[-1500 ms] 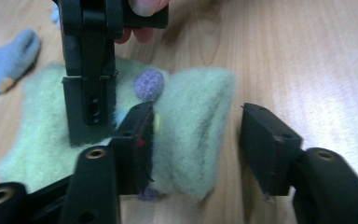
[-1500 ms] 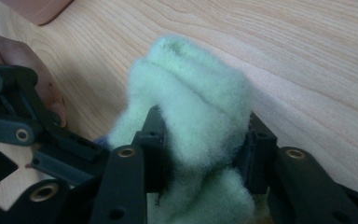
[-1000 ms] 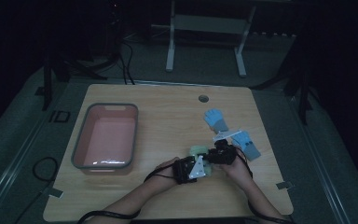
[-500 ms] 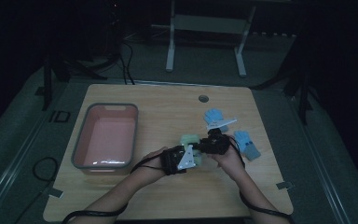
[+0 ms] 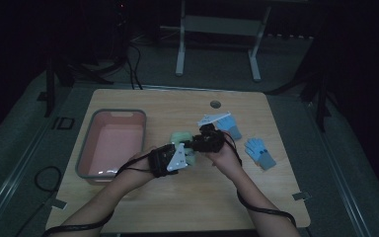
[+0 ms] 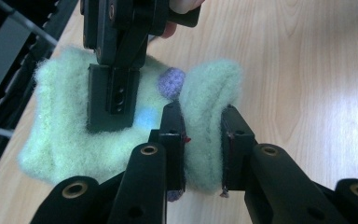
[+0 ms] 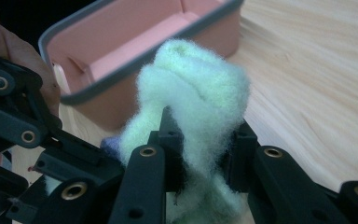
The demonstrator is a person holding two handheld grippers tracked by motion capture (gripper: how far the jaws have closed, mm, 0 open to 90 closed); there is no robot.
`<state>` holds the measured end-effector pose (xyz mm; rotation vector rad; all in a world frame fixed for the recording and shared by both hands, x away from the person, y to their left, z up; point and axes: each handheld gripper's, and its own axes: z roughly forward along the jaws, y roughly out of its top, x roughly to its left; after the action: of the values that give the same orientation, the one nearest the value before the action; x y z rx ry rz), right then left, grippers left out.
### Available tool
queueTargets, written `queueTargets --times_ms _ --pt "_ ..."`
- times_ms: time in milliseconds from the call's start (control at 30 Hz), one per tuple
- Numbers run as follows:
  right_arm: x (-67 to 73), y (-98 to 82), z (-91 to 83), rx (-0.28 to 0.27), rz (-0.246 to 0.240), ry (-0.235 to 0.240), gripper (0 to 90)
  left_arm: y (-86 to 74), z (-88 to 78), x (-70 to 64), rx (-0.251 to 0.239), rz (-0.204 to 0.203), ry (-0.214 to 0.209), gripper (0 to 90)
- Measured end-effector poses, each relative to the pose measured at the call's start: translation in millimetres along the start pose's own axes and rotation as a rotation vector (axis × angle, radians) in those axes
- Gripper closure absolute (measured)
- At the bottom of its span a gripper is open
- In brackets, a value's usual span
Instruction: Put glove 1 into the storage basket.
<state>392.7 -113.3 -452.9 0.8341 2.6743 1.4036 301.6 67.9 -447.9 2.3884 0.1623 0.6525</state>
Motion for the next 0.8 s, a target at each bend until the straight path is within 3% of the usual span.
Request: queueTargets --times_ms 367,800 --pt "20.3 39.0 28.5 0.011 -0.043 0.024 73.4 -25.6 -32.4 17.3 0.022 -0.03 0.035 75.3" --pt "43.2 72.6 73.9 0.019 -0.08 0.062 73.4 -64.9 -62.7 28.8 0.085 -0.072 0.092 75.3"
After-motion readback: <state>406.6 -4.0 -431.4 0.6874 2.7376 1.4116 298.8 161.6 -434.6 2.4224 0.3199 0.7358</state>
